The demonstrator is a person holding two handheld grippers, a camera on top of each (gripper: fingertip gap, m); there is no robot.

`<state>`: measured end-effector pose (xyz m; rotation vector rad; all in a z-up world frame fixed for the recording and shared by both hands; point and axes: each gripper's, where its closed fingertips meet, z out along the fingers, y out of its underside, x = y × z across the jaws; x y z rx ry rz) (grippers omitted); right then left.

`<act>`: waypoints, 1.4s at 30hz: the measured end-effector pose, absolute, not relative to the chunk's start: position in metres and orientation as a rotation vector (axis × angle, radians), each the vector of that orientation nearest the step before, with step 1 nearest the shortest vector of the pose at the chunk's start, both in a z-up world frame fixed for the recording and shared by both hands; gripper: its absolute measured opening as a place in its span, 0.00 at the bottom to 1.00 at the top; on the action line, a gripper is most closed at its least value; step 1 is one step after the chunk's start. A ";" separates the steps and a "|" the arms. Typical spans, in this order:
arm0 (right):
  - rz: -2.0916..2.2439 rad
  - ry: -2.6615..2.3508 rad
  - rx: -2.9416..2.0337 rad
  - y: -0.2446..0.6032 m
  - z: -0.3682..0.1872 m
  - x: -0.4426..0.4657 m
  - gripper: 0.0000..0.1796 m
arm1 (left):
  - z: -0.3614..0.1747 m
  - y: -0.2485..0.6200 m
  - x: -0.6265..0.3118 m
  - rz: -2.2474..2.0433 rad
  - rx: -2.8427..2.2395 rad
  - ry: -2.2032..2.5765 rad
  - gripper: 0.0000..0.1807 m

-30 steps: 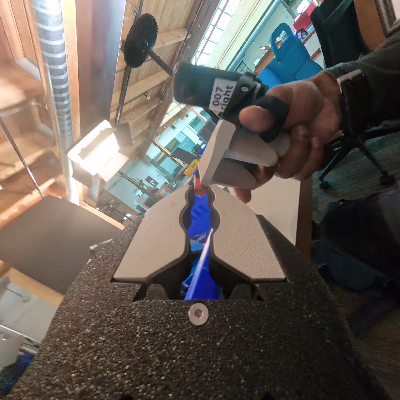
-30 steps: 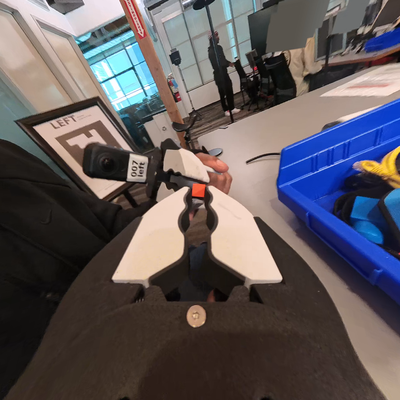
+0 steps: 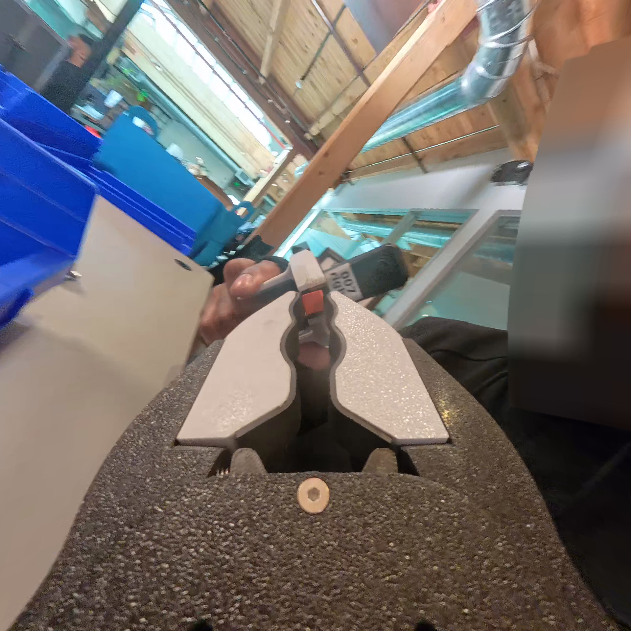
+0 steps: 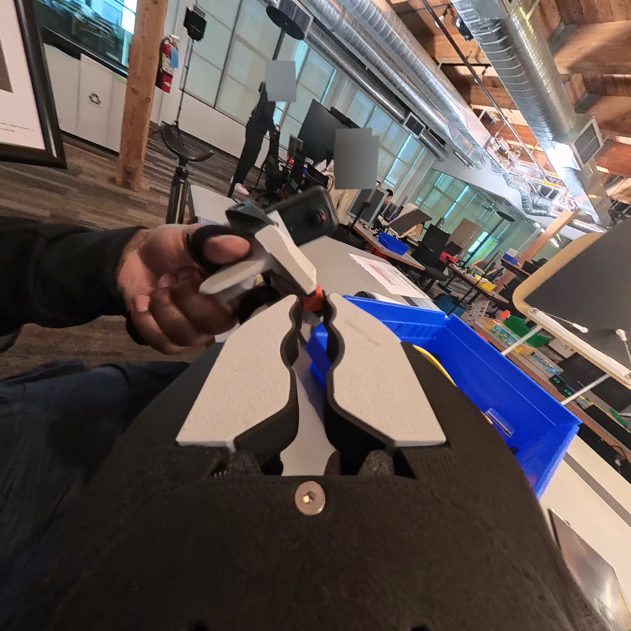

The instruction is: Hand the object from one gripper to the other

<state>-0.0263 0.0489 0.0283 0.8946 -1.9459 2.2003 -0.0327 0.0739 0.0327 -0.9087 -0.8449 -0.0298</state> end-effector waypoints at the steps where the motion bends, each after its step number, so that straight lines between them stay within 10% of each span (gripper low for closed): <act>1: 2.180 -1.951 0.889 0.048 0.027 -0.028 0.08 | 0.030 0.071 -0.036 0.044 -0.933 -0.868 0.07; 17: 2.299 -2.227 0.539 0.037 0.026 -0.055 0.11 | 0.038 0.031 -0.036 1.344 -1.358 -0.758 0.07; 42: 2.472 -2.538 0.247 0.021 -0.007 -0.077 0.12 | 0.015 0.016 -0.048 1.349 -1.401 -0.875 0.07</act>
